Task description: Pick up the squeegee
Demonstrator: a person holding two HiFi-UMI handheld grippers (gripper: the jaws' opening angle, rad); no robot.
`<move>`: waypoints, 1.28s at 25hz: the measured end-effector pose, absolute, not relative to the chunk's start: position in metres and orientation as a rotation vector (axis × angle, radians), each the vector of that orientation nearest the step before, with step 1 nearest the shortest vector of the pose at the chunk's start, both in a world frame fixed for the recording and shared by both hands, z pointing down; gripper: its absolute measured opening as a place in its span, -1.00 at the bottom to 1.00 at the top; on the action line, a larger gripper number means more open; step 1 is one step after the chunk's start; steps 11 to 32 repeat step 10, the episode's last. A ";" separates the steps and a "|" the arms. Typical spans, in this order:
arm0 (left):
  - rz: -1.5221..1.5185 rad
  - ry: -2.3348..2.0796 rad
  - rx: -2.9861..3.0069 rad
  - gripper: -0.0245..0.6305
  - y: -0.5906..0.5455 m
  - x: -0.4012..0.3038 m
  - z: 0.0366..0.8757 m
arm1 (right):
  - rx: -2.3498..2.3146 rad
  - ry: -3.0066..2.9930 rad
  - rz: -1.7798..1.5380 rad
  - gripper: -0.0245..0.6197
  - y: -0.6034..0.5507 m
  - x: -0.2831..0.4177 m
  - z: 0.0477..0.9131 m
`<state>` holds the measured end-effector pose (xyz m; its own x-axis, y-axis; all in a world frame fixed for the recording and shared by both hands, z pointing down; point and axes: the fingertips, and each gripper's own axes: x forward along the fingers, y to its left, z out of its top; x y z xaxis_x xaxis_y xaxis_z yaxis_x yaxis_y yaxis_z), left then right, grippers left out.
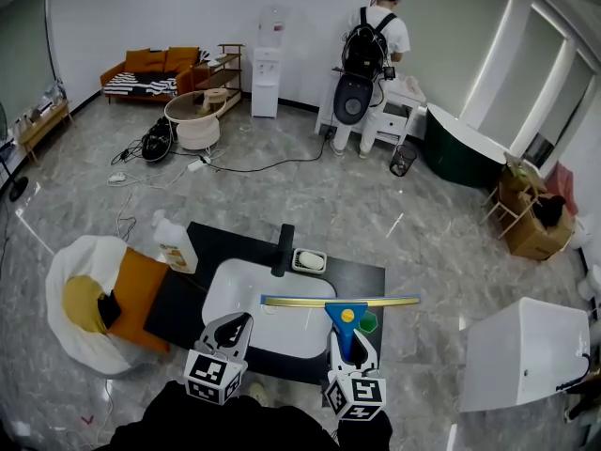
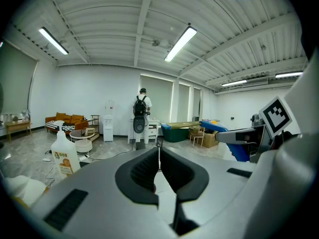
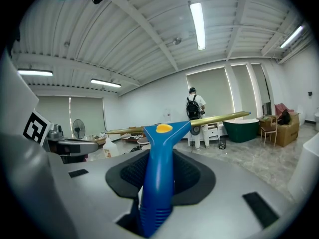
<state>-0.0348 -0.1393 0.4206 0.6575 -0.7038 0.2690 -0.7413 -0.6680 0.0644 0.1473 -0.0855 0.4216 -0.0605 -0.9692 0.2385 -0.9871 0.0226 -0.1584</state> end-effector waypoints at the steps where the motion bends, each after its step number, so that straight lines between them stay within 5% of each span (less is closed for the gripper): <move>1: 0.333 -1.188 2.704 -0.84 -0.139 -0.035 0.420 | 2.110 -2.198 0.435 -0.50 -0.085 0.148 0.421; 32: 0.332 -1.188 2.708 -0.84 -0.139 -0.036 0.424 | 2.111 -2.201 0.447 -0.50 -0.085 0.145 0.428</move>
